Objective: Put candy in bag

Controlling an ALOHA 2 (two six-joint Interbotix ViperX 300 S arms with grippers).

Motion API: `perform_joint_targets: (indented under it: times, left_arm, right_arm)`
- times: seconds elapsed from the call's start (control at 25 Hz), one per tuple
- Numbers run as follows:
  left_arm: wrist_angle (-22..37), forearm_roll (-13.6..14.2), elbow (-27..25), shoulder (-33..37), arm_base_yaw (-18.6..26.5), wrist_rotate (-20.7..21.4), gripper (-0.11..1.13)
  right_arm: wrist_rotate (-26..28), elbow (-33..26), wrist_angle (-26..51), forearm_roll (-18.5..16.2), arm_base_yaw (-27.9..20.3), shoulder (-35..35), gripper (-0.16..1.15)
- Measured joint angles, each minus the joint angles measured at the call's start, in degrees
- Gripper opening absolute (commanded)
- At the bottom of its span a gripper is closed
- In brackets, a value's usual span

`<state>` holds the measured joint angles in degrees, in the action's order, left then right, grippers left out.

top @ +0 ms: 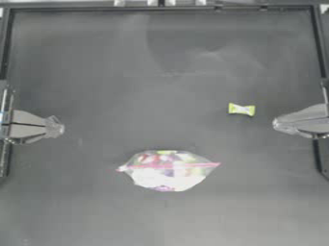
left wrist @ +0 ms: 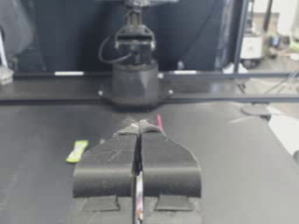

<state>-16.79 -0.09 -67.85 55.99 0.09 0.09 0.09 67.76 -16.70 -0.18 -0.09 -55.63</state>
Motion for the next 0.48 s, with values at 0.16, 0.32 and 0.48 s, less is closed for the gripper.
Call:
perform_joint_targets:
  times: [0.16,0.32,0.48]
  left_arm:
    - [1.14,0.18,-0.09,1.49,-0.44,0.70,0.08]
    - [3.08,0.26,0.00,2.81,-0.62,0.70,0.09]
    - [3.34,0.26,-0.09,3.08,-0.62,0.79,0.39]
  right_arm:
    - [0.26,0.00,-0.26,0.97,0.09,0.00,0.07]
    - [0.44,0.09,-0.35,0.97,0.09,0.00,0.13]
    - [0.18,0.00,-0.44,0.62,0.09,0.00,0.33]
